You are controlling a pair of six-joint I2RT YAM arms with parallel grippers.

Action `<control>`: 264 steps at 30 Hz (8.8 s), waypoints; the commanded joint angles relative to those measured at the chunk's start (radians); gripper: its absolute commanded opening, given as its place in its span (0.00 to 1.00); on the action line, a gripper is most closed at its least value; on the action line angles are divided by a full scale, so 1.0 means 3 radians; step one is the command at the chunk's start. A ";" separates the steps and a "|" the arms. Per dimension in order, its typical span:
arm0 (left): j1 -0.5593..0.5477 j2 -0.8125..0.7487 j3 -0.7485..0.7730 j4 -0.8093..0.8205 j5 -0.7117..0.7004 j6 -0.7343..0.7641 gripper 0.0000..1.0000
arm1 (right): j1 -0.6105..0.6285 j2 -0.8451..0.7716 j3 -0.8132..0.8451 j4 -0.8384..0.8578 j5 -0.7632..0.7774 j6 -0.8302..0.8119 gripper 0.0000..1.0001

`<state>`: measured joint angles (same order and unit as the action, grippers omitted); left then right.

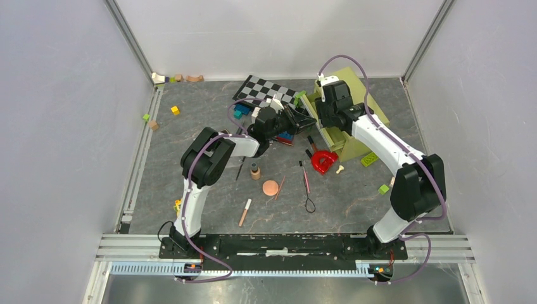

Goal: Organize the makeup
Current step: Open the drawer in the storage box, then pick up the makeup from the center of the board, then place the makeup in the drawer.

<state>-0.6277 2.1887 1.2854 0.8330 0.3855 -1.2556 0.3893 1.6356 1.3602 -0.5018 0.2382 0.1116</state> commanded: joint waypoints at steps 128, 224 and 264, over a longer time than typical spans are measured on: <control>0.0194 -0.3878 -0.1504 -0.4342 -0.1563 0.2468 0.70 | 0.1054 -0.0881 -0.0689 0.0452 -0.0551 0.0237 0.50; -0.0405 -0.2749 -0.1227 -0.3160 0.0436 0.2059 0.32 | 0.1367 -0.1822 -0.2470 0.1881 -0.2233 -0.0392 0.84; -0.0428 -0.2802 -0.1212 -0.3247 0.0434 0.2096 0.56 | 0.1413 -0.1804 -0.2432 0.1949 -0.2018 -0.0255 0.09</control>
<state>-0.7506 1.3739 0.9096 -0.1677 0.5236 -0.6052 0.8097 1.1080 0.5869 0.0776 -0.3565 0.0368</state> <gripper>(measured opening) 0.507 0.474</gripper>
